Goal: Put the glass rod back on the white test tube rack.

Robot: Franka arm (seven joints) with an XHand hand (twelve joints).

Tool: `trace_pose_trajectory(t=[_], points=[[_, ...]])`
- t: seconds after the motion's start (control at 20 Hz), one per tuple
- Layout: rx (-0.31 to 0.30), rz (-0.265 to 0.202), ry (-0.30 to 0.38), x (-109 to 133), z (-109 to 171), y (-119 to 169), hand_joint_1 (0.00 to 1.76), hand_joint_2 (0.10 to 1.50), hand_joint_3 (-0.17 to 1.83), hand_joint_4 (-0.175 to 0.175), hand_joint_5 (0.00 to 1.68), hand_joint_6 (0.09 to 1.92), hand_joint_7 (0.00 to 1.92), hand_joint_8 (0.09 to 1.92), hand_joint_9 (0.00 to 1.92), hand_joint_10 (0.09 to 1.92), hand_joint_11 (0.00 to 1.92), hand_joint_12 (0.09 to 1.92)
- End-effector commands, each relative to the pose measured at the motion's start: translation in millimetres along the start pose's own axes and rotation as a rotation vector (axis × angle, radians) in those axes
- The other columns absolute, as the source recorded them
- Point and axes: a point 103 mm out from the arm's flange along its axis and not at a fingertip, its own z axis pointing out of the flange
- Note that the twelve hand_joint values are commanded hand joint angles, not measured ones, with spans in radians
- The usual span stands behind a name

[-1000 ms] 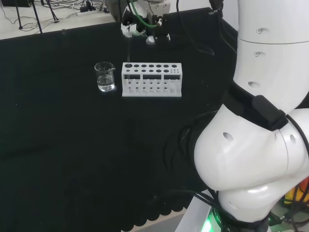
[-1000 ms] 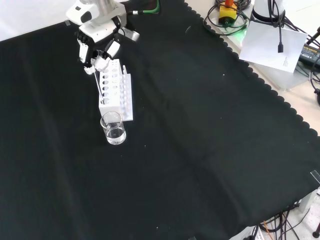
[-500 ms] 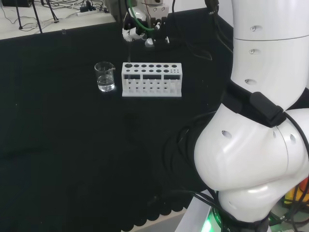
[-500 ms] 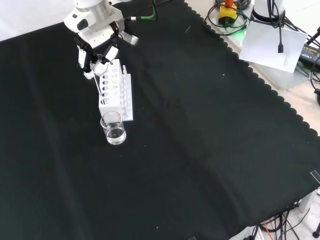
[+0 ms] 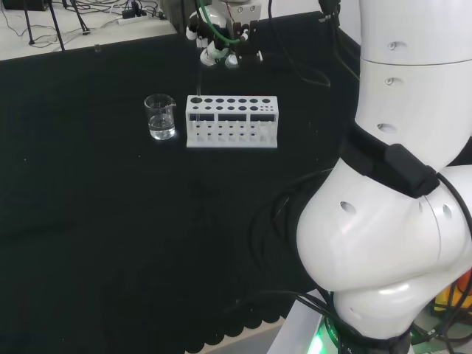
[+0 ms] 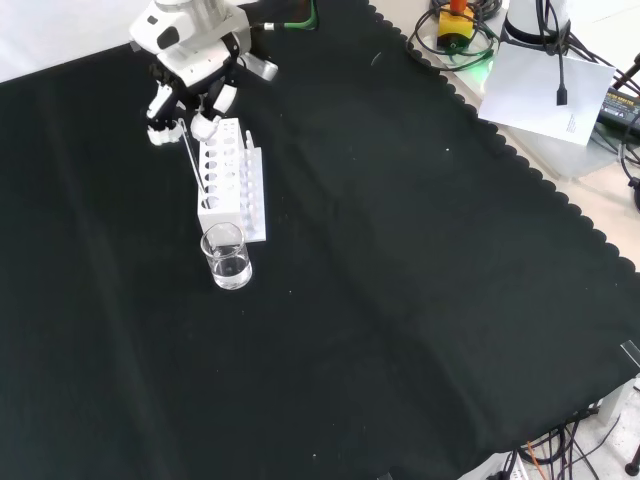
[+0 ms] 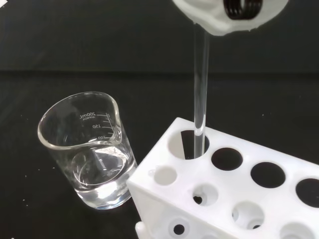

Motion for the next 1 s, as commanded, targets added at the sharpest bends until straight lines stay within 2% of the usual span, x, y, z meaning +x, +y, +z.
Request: trace_pose_trajectory(t=[0.05, 0.5, 1.0], points=[[0.001, 0.000, -0.005, -2.4, -3.7, -6.2, 1.48, 0.88, -0.17, -0.175, 0.38, 0.75, 0.85, 0.79, 1.82, 0.82, 1.92, 1.05], [-0.003, 0.006, -0.009, -5.3, -9.1, -12.0, 1.49, 0.88, -0.17, -0.175, 0.42, 0.73, 0.84, 0.78, 1.82, 0.82, 1.92, 1.08], [-0.016, -0.014, -0.021, 7.1, -21.3, -13.6, 1.50, 0.89, -0.17, -0.175, 0.44, 0.74, 0.82, 0.77, 1.82, 0.83, 1.92, 1.08]])
